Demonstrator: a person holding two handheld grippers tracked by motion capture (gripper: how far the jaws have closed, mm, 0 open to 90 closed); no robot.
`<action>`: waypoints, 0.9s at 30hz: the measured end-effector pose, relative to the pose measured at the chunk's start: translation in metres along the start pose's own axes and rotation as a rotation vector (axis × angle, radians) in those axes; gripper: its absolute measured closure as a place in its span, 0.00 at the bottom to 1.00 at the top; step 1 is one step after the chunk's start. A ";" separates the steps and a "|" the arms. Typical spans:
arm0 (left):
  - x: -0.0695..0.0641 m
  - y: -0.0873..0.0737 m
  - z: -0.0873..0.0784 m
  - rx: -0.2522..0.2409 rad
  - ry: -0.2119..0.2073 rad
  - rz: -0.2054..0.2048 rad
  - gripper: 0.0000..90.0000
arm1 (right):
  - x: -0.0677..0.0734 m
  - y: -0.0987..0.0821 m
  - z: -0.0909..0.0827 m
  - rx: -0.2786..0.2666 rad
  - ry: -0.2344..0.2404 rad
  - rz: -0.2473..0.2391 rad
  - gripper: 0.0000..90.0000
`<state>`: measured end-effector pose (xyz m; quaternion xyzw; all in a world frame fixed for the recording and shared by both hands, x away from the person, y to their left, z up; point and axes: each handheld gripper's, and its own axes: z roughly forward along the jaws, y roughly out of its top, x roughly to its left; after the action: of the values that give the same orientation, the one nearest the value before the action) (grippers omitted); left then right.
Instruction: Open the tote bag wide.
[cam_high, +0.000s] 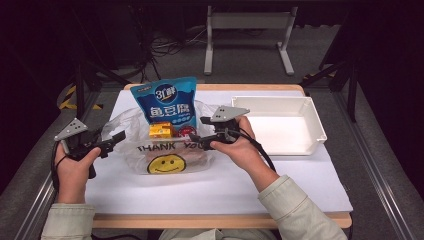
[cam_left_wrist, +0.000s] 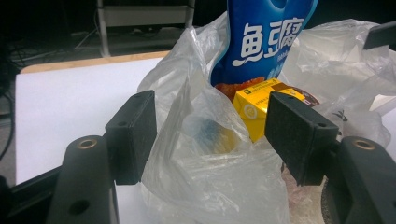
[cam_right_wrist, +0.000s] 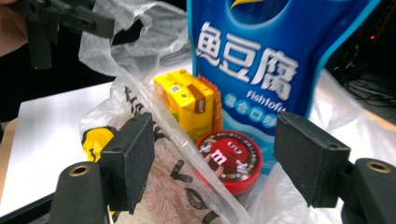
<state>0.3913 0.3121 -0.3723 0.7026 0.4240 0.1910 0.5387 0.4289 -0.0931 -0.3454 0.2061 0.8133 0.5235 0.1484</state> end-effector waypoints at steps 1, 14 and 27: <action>0.000 0.000 0.001 0.002 -0.002 -0.002 0.39 | 0.000 -0.001 0.003 0.005 0.006 0.000 0.33; 0.002 -0.004 0.007 0.026 -0.053 -0.003 0.50 | -0.005 -0.022 0.027 0.094 0.050 0.014 0.31; 0.003 -0.008 0.007 0.075 -0.078 -0.034 0.89 | -0.004 -0.028 0.026 0.155 0.073 -0.017 0.86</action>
<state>0.3950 0.3104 -0.3828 0.7218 0.4214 0.1381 0.5314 0.4395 -0.0849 -0.3817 0.1909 0.8579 0.4650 0.1068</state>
